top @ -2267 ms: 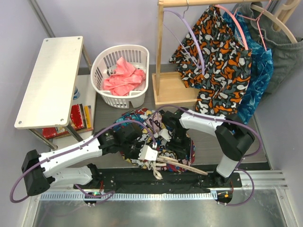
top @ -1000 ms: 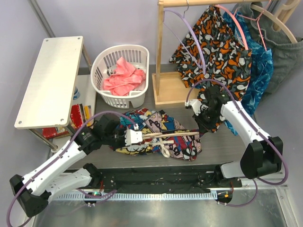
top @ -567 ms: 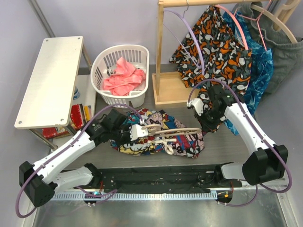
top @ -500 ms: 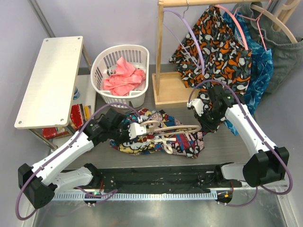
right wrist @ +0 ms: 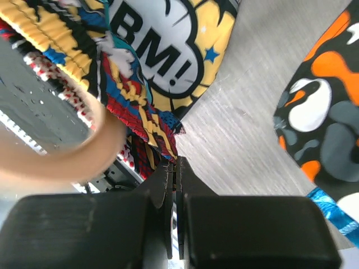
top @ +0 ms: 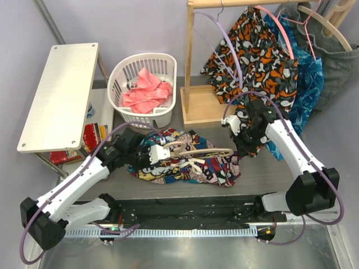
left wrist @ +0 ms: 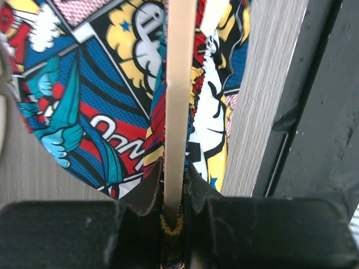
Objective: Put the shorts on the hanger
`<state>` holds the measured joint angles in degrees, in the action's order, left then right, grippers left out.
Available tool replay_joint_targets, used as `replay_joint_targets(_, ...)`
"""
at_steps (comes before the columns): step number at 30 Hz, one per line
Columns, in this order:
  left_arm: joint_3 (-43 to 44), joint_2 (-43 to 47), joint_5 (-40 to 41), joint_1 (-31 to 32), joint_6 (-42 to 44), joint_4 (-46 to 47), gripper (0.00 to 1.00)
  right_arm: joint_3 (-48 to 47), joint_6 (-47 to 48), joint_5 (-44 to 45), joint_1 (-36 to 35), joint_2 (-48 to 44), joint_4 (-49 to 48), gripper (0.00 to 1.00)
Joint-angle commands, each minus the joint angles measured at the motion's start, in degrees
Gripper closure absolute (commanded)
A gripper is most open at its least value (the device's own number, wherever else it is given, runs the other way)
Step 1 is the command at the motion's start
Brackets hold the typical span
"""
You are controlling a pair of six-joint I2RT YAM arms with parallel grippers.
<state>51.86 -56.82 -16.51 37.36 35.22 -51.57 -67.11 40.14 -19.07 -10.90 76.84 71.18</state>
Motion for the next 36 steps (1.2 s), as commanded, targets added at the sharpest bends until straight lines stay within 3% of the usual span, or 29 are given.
replay_joint_targets(1,4.2,-5.2,7.7,-1.8,3.0,-12.1,1.0,-6.3,1.3,8.5,2.3,0.3,5.6,0.99)
replay_joint_targets(8,12.3,-13.2,9.0,2.6,-0.1,-11.5,1.0,-10.3,0.9,5.1,0.6,0.6,9.8,0.99)
replay_joint_targets(12,15.0,-16.0,12.0,9.6,-2.3,-10.9,1.0,-12.8,-1.3,5.1,-3.3,1.0,10.0,0.99)
replay_joint_targets(15,16.7,-17.0,12.1,11.4,-4.0,-10.7,1.0,-15.3,-2.1,6.8,-7.9,1.1,10.3,0.91)
replay_joint_targets(16,17.5,-17.2,11.6,11.5,-4.5,-10.6,1.0,-15.9,-2.2,7.0,-9.7,1.1,10.5,0.75)
replay_joint_targets(19,18.1,-17.2,10.4,11.5,-6.0,-11.0,1.0,-18.3,-2.0,6.5,-10.5,0.9,11.9,0.45)
replay_joint_targets(22,17.6,-15.8,7.5,11.0,-7.2,-10.7,1.0,-21.1,-0.8,5.6,-10.5,0.6,13.8,0.32)
replay_joint_targets(26,17.3,-14.4,4.4,10.3,-8.4,-9.8,1.0,-23.2,0.4,2.1,-10.5,-1.5,12.4,0.28)
replay_joint_targets(30,18.5,-14.2,2.4,10.2,-9.2,-9.1,1.0,-20.4,1.3,-11.2,-10.5,-5.6,8.0,0.25)
replay_joint_targets(36,18.2,-13.1,-0.9,10.1,-8.7,-7.1,1.0,-6.8,-1.4,-24.7,-11.9,-14.9,-13.2,0.24)
